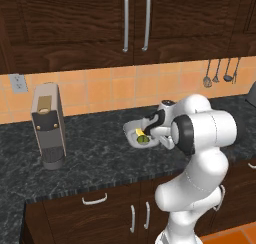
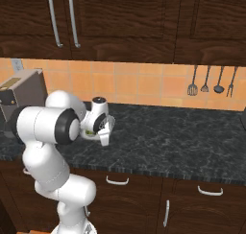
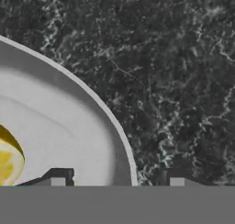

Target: Take the meat container that has the fish and place it on the second highest rack of the freezer. Then take the vegetable container that has the lemon wedge and lime and place it on the highest rack of the freezer.

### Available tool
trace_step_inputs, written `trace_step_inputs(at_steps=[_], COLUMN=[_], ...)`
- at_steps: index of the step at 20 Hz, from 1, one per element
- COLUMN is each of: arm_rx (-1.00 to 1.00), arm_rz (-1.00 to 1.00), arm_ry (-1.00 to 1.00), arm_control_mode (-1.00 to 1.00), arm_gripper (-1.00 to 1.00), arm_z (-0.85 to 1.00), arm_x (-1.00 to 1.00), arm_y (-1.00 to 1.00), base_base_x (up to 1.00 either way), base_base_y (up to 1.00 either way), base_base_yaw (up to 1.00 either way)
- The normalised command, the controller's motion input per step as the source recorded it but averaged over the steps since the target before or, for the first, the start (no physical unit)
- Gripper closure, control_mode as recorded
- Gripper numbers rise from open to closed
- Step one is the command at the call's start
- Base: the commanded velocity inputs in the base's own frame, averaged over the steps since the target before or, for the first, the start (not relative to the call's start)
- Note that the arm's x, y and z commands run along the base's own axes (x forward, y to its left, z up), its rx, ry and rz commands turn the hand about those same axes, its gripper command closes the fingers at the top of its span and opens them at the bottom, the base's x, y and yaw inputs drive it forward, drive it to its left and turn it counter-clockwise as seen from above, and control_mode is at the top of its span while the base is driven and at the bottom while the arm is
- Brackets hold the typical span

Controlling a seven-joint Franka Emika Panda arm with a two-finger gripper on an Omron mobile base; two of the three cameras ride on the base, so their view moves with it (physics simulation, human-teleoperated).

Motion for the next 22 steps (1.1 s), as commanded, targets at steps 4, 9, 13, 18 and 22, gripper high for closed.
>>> trace_step_inputs(at_steps=[4,9,13,18,22], arm_rx=[0.0,0.0,0.01,0.07,0.12], arm_rz=[0.0,0.0,0.0,-0.01,0.0], arm_ry=[0.02,0.0,-0.03,-0.09,-0.03], arm_control_mode=[-1.0,-1.0,-1.0,-1.0,-1.0], arm_gripper=[1.0,1.0,1.0,1.0,1.0], arm_z=[-0.33,-0.17,0.18,0.87,1.0], arm_x=[0.0,0.0,-0.09,-0.56,-0.71], arm_y=[0.01,0.0,-0.01,-0.16,-0.11], base_base_x=[0.0,0.0,0.0,0.0,0.0], base_base_y=[0.0,0.0,0.0,0.0,0.0], base_base_yaw=[0.0,0.0,0.0,0.0,0.0])
